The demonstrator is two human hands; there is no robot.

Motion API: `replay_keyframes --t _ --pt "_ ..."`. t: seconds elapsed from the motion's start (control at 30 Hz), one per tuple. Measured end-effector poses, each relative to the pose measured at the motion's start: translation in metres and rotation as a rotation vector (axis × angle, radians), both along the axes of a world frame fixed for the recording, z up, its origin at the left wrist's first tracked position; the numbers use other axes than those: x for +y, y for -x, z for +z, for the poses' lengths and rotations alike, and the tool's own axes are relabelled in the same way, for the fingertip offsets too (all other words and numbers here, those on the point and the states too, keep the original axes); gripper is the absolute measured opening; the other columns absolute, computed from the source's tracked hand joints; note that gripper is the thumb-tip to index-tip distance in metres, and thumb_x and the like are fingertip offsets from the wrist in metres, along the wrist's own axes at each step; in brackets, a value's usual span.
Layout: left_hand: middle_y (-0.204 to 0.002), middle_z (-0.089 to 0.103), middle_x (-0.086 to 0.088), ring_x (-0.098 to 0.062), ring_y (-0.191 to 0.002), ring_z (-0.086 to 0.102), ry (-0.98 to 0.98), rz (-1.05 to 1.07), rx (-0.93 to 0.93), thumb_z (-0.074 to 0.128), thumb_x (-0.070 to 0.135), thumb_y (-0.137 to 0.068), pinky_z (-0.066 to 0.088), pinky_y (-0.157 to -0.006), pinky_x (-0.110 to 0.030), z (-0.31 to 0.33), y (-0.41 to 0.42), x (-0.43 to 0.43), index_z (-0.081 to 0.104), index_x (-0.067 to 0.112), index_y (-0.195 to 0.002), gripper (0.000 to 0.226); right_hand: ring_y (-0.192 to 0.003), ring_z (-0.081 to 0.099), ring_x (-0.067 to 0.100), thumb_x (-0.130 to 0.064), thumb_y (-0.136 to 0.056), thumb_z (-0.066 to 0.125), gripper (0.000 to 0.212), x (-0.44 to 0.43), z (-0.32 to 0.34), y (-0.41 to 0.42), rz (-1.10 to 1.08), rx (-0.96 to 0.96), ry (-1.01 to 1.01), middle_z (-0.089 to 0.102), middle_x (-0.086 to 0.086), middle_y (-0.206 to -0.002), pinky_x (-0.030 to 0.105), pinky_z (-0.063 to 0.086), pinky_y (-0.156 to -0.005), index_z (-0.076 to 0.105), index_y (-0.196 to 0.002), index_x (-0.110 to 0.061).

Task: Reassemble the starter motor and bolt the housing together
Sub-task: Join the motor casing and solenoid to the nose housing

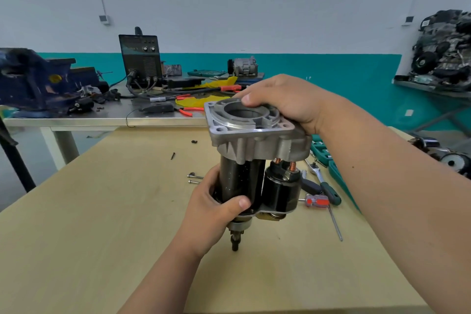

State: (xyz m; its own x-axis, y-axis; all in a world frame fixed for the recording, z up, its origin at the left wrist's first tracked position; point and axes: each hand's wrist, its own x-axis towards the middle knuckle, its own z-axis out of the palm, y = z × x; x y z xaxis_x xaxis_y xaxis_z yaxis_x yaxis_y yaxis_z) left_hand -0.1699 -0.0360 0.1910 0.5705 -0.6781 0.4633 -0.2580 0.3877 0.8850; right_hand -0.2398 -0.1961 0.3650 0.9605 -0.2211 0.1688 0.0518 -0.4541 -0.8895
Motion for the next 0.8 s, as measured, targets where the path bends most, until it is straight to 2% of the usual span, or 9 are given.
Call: replay_keyframes --t 0.07,0.17,0.3,0.4,0.47,0.57,0.8 --pt "-0.085 0.068 0.005 -0.011 -0.073 0.064 0.019 -0.014 0.019 0.076 0.037 -0.063 0.049 -0.061 -0.02 0.0 0.0 0.0 0.063 0.017 -0.112 0.055 -0.072 0.069 0.019 -0.017 -0.088 0.06 0.018 0.002 0.001 -0.003 -0.029 -0.004 0.002 0.075 0.01 -0.089 0.024 0.056 -0.06 0.074 -0.1 -0.015" --pt "-0.091 0.069 0.008 -0.008 -0.08 0.065 0.05 -0.025 0.003 0.076 0.033 -0.066 0.05 -0.066 -0.017 0.001 0.0 0.001 0.062 0.015 -0.117 0.056 -0.069 0.069 0.017 -0.017 -0.087 0.061 0.016 0.006 0.003 -0.005 -0.05 -0.008 0.001 0.075 0.009 -0.088 0.022 0.054 -0.057 0.075 -0.096 -0.016" --pt "-0.091 0.07 0.008 -0.008 -0.079 0.066 0.055 -0.047 -0.008 0.075 0.029 -0.067 0.05 -0.065 -0.016 0.0 0.0 0.003 0.062 0.019 -0.117 0.052 -0.072 0.067 0.024 -0.019 -0.084 0.065 0.027 0.004 0.002 -0.005 -0.115 -0.004 -0.021 0.072 0.019 -0.097 0.028 0.055 -0.062 0.071 -0.106 -0.005" --pt "-0.1 0.071 0.004 -0.011 -0.09 0.068 0.051 -0.043 -0.02 0.076 0.029 -0.068 0.052 -0.071 -0.018 0.0 0.0 0.003 0.061 0.021 -0.121 0.056 -0.073 0.065 0.026 -0.017 -0.084 0.065 0.03 0.003 0.0 -0.002 -0.139 0.003 -0.037 0.069 0.024 -0.101 0.031 0.055 -0.064 0.069 -0.109 0.0" --pt "-0.106 0.071 0.002 -0.013 -0.096 0.068 0.047 -0.057 -0.015 0.076 0.03 -0.069 0.053 -0.074 -0.019 0.001 0.0 0.003 0.061 0.022 -0.123 0.057 -0.072 0.067 0.02 -0.015 -0.087 0.062 0.023 0.002 -0.001 0.001 -0.099 -0.027 -0.043 0.073 0.018 -0.094 0.027 0.056 -0.061 0.072 -0.106 -0.005" --pt "-0.114 0.069 -0.002 -0.018 -0.105 0.067 0.026 -0.081 -0.017 0.074 0.03 -0.072 0.053 -0.079 -0.023 0.002 0.0 0.001 0.057 0.02 -0.129 0.06 -0.064 0.068 0.008 -0.012 -0.091 0.057 0.018 0.002 0.0 0.005 0.013 -0.054 -0.014 0.075 0.003 -0.081 0.015 0.049 -0.054 0.073 -0.097 -0.018" --pt "-0.123 0.066 -0.007 -0.025 -0.114 0.063 0.02 -0.1 0.01 0.077 0.039 -0.073 0.052 -0.085 -0.027 0.002 -0.004 -0.003 0.05 0.015 -0.136 0.073 -0.068 0.069 0.012 -0.014 -0.093 0.055 0.018 0.002 0.002 0.0 0.059 0.017 -0.085 0.075 0.005 -0.084 0.018 0.051 -0.055 0.072 -0.1 -0.014"
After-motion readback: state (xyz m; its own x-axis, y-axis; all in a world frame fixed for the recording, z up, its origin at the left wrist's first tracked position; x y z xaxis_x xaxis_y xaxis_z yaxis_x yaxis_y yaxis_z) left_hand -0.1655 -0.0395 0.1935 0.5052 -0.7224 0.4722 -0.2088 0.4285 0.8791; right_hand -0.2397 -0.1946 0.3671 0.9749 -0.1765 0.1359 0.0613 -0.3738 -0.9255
